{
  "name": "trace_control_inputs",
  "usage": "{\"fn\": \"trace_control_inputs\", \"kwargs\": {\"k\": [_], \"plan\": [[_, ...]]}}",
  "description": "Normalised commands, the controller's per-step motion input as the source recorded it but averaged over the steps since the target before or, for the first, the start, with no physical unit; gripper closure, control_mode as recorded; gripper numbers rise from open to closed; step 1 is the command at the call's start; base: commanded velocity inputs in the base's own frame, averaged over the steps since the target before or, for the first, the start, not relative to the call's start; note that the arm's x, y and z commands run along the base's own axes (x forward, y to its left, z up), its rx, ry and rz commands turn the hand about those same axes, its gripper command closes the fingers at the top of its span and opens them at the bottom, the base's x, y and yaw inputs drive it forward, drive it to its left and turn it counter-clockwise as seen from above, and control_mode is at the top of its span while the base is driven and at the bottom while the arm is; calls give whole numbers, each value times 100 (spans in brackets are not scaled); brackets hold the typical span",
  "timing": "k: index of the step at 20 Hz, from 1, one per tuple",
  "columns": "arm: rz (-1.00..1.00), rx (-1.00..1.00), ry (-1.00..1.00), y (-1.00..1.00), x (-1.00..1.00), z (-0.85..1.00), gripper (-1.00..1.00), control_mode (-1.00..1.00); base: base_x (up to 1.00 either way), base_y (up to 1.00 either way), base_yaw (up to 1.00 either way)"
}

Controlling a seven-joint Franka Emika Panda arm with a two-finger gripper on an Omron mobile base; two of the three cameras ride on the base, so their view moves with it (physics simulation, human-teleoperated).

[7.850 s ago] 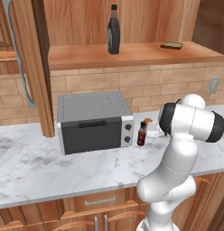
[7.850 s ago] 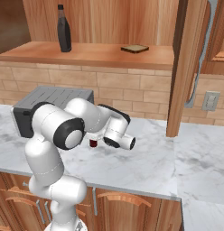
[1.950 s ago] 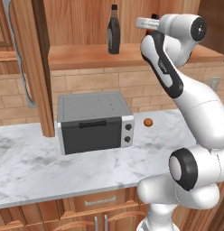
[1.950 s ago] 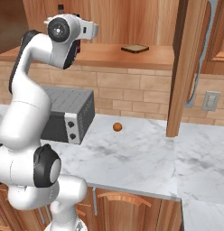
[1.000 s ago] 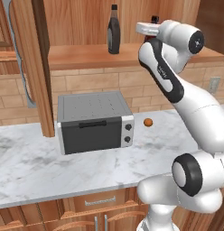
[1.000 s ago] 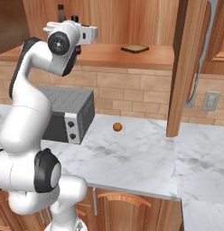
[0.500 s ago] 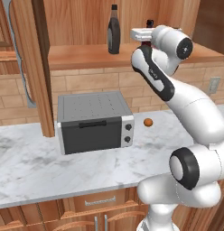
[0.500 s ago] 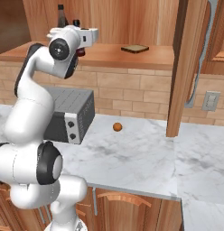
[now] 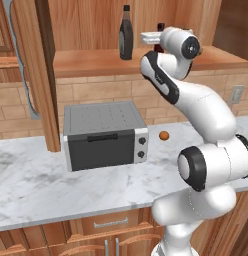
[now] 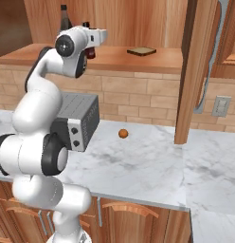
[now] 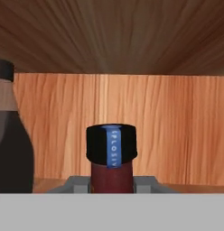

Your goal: Pick the syrup bottle and condiment bottle from the counter and place them in the cabinet.

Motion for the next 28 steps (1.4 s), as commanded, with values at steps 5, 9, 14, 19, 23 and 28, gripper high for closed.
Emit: {"fn": "trace_control_inputs", "kwargs": {"k": [5,9,14,19,23,28], "plan": [[-4,-1,16,0,52,2,100,-100,0,0,0],[-2,0,11,0,47,0,100,-100,0,0,0],[-1,3,2,-3,33,-7,100,-100,0,0,0],[0,2,0,-2,7,-1,100,-100,0,0,0],[0,0,-1,0,0,-9,100,-100,0,0,0],[0,0,-1,0,0,-15,100,-100,0,0,0]]}}
